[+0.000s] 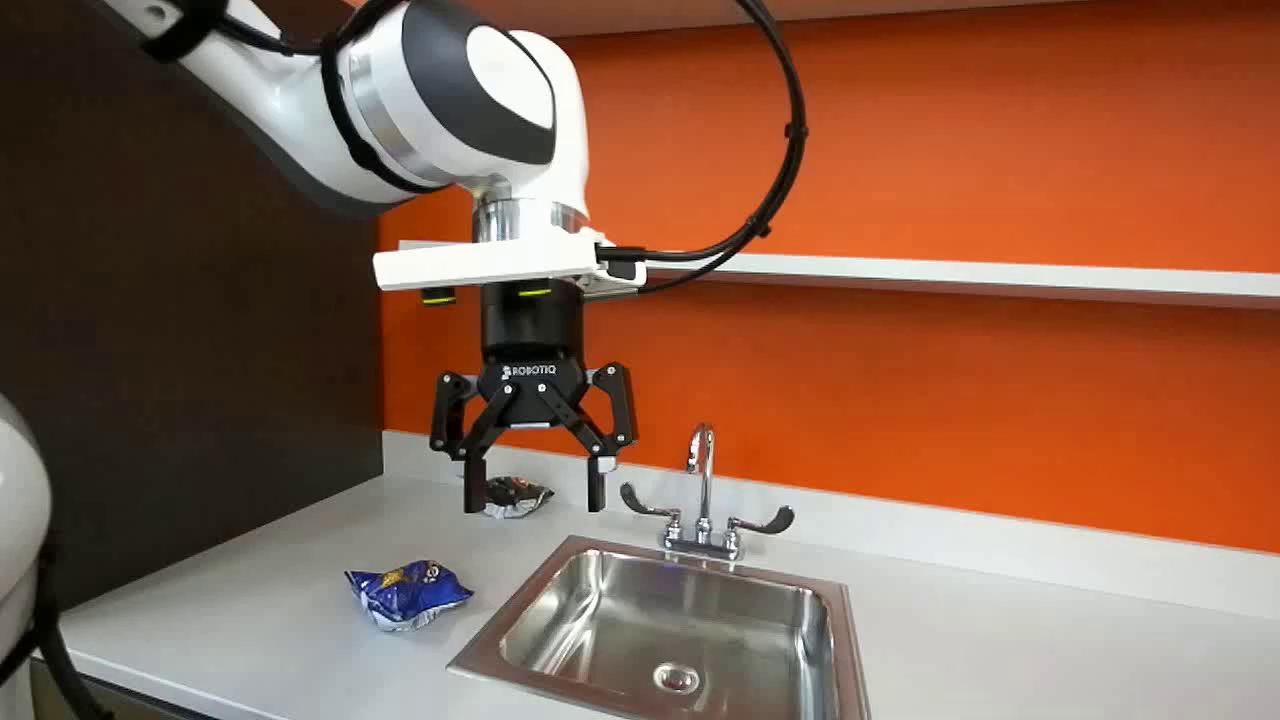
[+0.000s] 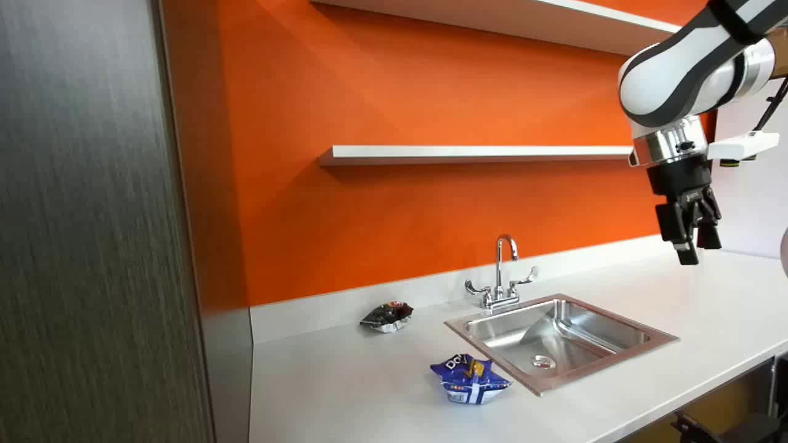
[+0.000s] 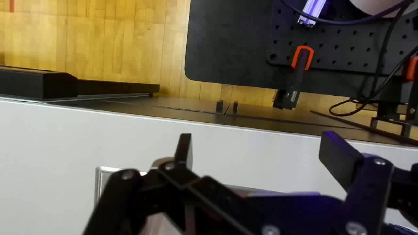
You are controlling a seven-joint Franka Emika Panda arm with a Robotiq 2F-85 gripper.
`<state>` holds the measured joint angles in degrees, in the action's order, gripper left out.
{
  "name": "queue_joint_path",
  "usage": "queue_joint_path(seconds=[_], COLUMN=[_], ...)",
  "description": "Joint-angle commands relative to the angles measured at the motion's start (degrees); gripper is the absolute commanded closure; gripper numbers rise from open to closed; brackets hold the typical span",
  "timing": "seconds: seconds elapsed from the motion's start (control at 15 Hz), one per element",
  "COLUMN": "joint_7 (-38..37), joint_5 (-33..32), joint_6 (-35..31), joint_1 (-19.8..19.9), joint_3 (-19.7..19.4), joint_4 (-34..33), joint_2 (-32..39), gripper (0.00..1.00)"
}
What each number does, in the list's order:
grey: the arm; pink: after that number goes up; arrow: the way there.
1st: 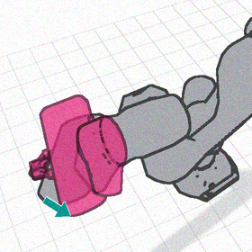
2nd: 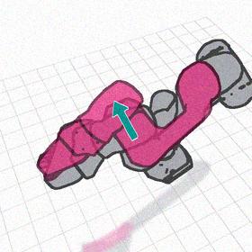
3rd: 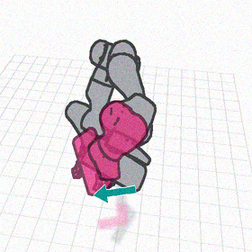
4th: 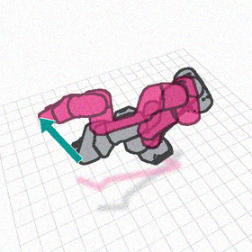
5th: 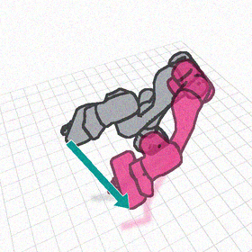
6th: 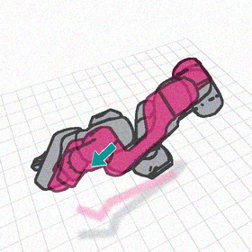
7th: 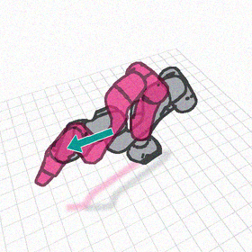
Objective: Pick up the blue object from the counter and put it on the shelf
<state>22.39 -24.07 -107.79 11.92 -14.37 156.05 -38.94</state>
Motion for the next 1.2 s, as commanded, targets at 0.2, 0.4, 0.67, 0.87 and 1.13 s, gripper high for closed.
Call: queue_joint_path(seconds=[0.2,0.4,0.67,0.87,1.13], joint_7=[-0.13,-2.28,-11.72,-19.21,-27.90], joint_5=[-0.09,1.04,4.72,9.15,13.74], joint_6=[0.29,-0.88,-5.99,-10.60,-18.42], joint_1=[-0.34,-1.20,-4.23,-7.48,-11.32], joint_3=[-0.24,0.68,4.64,8.81,15.00], joint_4=[-0.14,0.60,3.84,3.19,3.28], joint_2=[-0.04,0.69,2.40,7.03,13.27], gripper=[0.00,0.00,0.00,0.00,0.00])
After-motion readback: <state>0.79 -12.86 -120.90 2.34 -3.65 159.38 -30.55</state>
